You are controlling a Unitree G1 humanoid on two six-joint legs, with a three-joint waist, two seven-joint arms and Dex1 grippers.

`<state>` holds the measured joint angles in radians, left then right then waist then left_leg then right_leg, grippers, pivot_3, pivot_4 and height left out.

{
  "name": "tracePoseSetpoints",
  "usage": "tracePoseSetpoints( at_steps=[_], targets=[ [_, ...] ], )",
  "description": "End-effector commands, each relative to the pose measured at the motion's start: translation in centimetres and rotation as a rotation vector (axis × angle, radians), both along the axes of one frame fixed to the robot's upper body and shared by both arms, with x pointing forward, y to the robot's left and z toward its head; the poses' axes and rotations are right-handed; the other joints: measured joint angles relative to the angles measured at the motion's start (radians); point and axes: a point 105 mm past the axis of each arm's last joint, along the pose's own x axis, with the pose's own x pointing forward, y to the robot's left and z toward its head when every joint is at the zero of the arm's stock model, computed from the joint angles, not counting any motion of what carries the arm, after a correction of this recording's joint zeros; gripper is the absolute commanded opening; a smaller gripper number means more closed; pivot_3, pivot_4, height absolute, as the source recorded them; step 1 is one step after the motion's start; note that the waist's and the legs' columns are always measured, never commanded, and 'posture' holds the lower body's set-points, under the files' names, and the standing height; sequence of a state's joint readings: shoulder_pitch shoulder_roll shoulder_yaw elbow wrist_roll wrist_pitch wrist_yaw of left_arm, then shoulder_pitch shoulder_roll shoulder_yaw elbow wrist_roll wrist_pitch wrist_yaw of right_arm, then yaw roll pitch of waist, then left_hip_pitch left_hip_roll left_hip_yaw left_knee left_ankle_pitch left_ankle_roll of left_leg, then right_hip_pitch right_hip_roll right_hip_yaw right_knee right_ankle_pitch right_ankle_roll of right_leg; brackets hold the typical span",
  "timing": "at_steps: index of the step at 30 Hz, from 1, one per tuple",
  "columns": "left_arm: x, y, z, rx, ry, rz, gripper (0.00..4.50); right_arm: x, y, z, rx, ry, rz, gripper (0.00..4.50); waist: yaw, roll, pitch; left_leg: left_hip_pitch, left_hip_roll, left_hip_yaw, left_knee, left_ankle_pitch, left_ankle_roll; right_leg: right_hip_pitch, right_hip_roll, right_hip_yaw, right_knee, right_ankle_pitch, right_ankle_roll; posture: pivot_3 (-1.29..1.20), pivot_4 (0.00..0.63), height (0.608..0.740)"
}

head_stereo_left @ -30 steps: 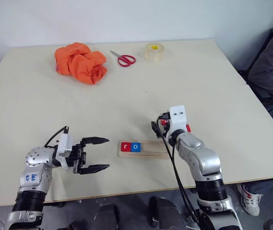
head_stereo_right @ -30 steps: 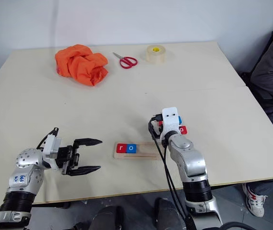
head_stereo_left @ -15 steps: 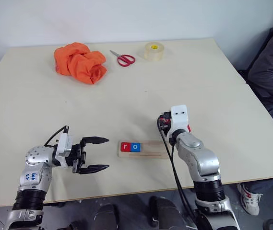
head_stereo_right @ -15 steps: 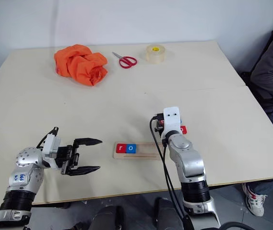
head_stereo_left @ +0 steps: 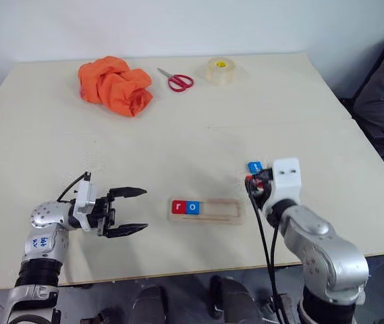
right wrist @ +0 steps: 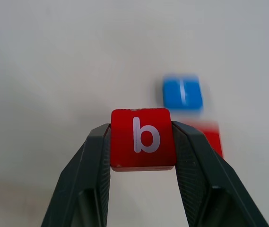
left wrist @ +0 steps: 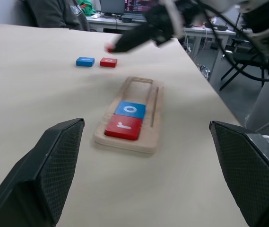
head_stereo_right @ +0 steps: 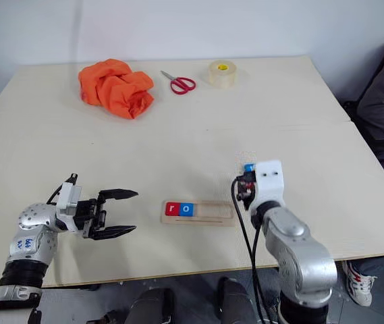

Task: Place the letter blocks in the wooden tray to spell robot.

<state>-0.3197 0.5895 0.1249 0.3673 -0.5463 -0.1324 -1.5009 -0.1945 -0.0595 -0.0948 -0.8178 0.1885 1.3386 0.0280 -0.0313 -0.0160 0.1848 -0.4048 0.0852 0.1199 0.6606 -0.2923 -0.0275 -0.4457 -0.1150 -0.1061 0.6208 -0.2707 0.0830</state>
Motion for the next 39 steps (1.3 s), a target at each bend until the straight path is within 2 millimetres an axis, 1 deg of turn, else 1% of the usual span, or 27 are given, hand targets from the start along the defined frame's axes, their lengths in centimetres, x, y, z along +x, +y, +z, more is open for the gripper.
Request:
tracePoseSetpoints(
  at_steps=[1,5,11,13,18,19,20,23,24,26,31,32,36,39],
  targets=[
    [-0.6,-0.3,0.1,0.013,-0.021,-0.076,4.5,-0.7,-0.8,0.4,0.017,-0.009,-0.051,1.46,-0.001,0.0,0.0,0.0,0.0,0.0,0.0,0.0,0.0,0.0,0.0,0.0,0.0,0.0,0.0,0.0,0.15,0.74],
    [-0.8,-0.4,0.3,0.012,-0.014,-0.1,4.5,-1.1,-1.0,0.0,0.025,0.012,-0.083,1.46,0.001,0.0,0.0,0.001,0.0,-0.001,0.0,0.0,0.0,0.0,0.0,0.0,0.001,0.0,0.0,0.0,0.15,0.74],
    [-1.2,-0.3,0.2,0.023,0.004,-0.118,4.5,-1.3,-1.2,-0.4,0.03,0.026,-0.102,1.46,0.001,0.0,0.0,0.0,0.0,-0.001,0.0,0.0,0.0,0.0,0.0,0.0,0.001,0.0,0.0,0.0,0.15,0.74],
    [-1.2,-0.3,0.2,0.021,0.001,-0.114,4.5,-1.3,-1.5,-0.4,0.031,0.026,-0.114,2.19,0.001,0.0,0.0,0.0,0.0,-0.001,0.0,0.0,0.0,0.0,0.0,0.0,0.001,0.0,0.0,0.0,0.15,0.74],
    [-1.2,-0.4,0.2,0.017,-0.002,-0.106,4.5,-1.1,-1.8,0.1,0.027,0.005,-0.112,3.82,0.001,0.0,0.0,0.0,0.0,-0.001,0.0,0.0,0.0,0.0,0.0,0.0,0.001,0.0,0.0,0.0,0.15,0.74],
    [-1.2,-0.4,0.2,0.015,-0.003,-0.103,4.5,-1.0,-1.8,0.3,0.023,-0.004,-0.101,4.24,0.001,0.0,0.0,0.0,0.0,-0.001,0.0,0.0,0.0,0.0,0.0,0.0,0.001,0.0,0.0,0.0,0.15,0.74],
    [-1.2,-0.5,0.2,0.013,-0.004,-0.101,4.5,-0.9,-1.9,0.6,0.016,-0.016,-0.086,4.46,0.001,0.0,0.0,0.0,0.0,-0.001,0.0,0.0,0.0,0.0,0.0,0.0,0.001,0.0,0.0,0.0,0.15,0.74],
    [-1.1,-0.7,0.1,0.006,-0.009,-0.098,4.5,-0.4,-2.0,1.5,0.003,-0.052,-0.023,4.46,0.001,0.0,0.0,0.0,0.0,-0.001,0.0,0.0,0.0,0.0,0.0,0.0,0.001,0.0,0.0,0.0,0.15,0.74],
    [-1.1,-0.7,0.1,0.005,-0.01,-0.097,4.5,-0.3,-1.8,1.9,-0.004,-0.063,0.022,4.46,0.001,0.0,0.0,0.0,0.0,-0.001,0.0,0.0,0.0,0.0,0.0,0.0,0.001,0.0,0.0,0.0,0.15,0.74],
    [-1.1,-0.8,0.1,0.001,-0.015,-0.096,4.5,-0.2,-1.3,2.5,-0.036,-0.077,0.161,4.46,0.001,0.0,0.0,0.0,0.0,-0.001,0.0,0.0,0.0,0.0,0.0,0.0,0.001,0.0,0.0,0.0,0.15,0.74],
    [-1.4,-1.2,-0.1,-0.009,-0.017,-0.101,4.5,-0.3,-1.7,3.1,-0.128,-0.073,0.416,4.46,0.003,0.0,0.0,0.0,0.0,-0.001,0.0,0.0,0.0,0.0,0.0,0.0,0.0,0.0,0.0,0.0,0.15,0.74],
    [-1.6,-1.3,-0.2,-0.009,-0.015,-0.107,4.5,-0.2,-1.9,3.0,-0.153,-0.065,0.459,4.46,0.003,0.0,0.0,0.0,0.0,-0.001,0.0,0.0,0.0,0.0,0.0,0.0,0.0,0.0,0.0,0.0,0.15,0.74],
    [-1.9,-1.6,-0.4,-0.017,-0.017,-0.104,4.5,-0.6,-2.0,2.1,-0.309,-0.028,0.767,4.46,0.002,0.0,0.0,0.001,0.0,0.0,0.001,0.0,0.0,0.001,0.0,0.0,0.0,0.0,0.0,0.0,0.15,0.74],
    [-2.0,-1.7,-0.4,-0.024,-0.024,-0.093,4.5,-0.3,-2.5,1.4,-0.405,-0.004,0.902,4.46,0.004,-0.002,0.001,0.001,0.0,-0.001,0.001,0.0,0.0,0.001,0.0,0.0,0.0,0.0,0.0,0.0,0.15,0.74]
  ],
)
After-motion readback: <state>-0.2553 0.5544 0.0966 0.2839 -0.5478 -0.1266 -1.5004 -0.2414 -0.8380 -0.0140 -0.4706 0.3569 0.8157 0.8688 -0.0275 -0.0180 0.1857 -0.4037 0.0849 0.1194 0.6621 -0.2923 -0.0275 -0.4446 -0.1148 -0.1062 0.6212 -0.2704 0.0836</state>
